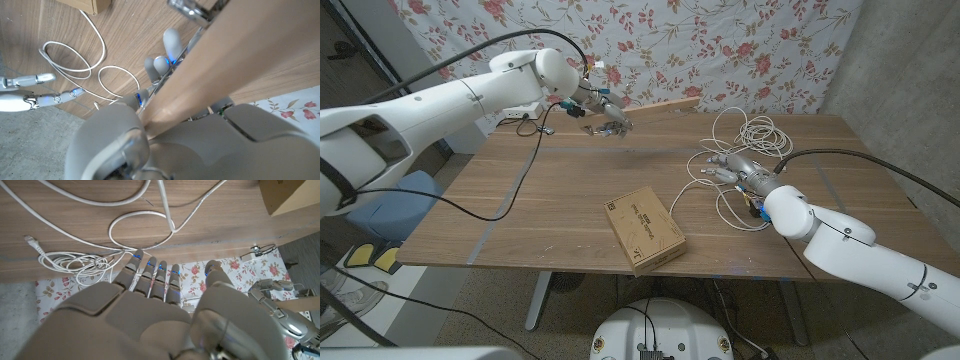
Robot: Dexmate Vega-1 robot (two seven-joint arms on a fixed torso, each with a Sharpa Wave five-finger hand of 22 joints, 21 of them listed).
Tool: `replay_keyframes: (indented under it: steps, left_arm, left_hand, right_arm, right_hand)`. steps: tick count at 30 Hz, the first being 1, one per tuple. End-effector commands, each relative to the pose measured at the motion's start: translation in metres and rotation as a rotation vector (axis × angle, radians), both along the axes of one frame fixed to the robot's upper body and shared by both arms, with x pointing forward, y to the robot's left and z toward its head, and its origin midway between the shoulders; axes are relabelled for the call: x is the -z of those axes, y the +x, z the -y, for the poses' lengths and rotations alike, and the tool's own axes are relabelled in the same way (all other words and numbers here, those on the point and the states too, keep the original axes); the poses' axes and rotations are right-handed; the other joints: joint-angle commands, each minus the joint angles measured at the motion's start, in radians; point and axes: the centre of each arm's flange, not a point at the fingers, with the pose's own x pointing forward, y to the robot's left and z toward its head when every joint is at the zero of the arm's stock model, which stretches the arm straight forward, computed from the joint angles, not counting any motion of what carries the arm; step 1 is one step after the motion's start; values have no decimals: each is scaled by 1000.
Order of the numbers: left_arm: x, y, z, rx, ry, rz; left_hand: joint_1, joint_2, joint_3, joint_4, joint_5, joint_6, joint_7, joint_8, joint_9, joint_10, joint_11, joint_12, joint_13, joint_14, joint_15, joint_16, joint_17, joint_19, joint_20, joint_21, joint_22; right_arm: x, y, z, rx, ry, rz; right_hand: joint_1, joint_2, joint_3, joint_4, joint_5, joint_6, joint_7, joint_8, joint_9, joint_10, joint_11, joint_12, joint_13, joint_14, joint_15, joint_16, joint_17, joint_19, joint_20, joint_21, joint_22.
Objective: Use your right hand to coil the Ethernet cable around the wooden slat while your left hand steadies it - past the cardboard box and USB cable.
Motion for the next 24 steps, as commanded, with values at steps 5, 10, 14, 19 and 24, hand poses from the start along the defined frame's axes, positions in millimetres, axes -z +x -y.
replay_keyframes:
  steps: [5,10,14,19,24]
  left_arm:
    - [-3,-4,0,12,10,8]
    - [-2,-4,-1,15,9,6]
    - [-2,-4,-2,15,7,11]
    - [-2,-2,-3,11,4,8]
    - [-2,-1,-2,12,5,6]
  left_hand:
    - [-15,-1,10,1,4,-3,0,6,-1,30,-42,526,89,202,-113,420,-4,-8,1,-3,-72]
    - [-19,-1,14,1,3,-3,0,9,-5,29,-41,526,89,202,-113,425,-9,-10,1,-2,-80]
    - [-22,-1,17,1,2,-5,1,12,-4,32,-44,526,89,202,-115,427,-12,-13,1,4,-76]
    - [-26,-2,21,1,1,-6,-1,14,-5,30,-41,526,89,202,-114,431,-18,-13,0,8,-79]
    - [-29,-2,24,1,0,-6,3,17,-6,27,-43,525,89,201,-116,434,-20,-13,-1,8,-84]
  right_arm:
    - [3,-15,-22,165,-181,-31]
    - [4,-12,-24,238,-214,-55]
    - [4,-6,-23,255,-235,-93]
    - [4,0,-27,261,-279,-108]
    - [6,6,-30,265,-310,-134]
  right_hand:
    - [-3,-11,-10,3,9,13,7,2,3,10,1,-1,2,13,-6,9,7,18,-7,9,4]
    - [-4,-13,-15,4,12,23,7,4,3,23,-3,3,3,22,-13,15,10,21,-9,10,5]
    - [-11,-16,-23,8,14,50,8,12,4,41,-1,10,3,35,-13,21,14,25,-14,11,5]
    - [13,-8,-22,0,25,85,2,20,4,85,-4,23,5,89,-35,47,22,59,-25,22,6]
    - [58,-11,-19,-19,36,131,-12,31,4,136,-15,38,5,135,-50,68,29,93,-35,34,6]
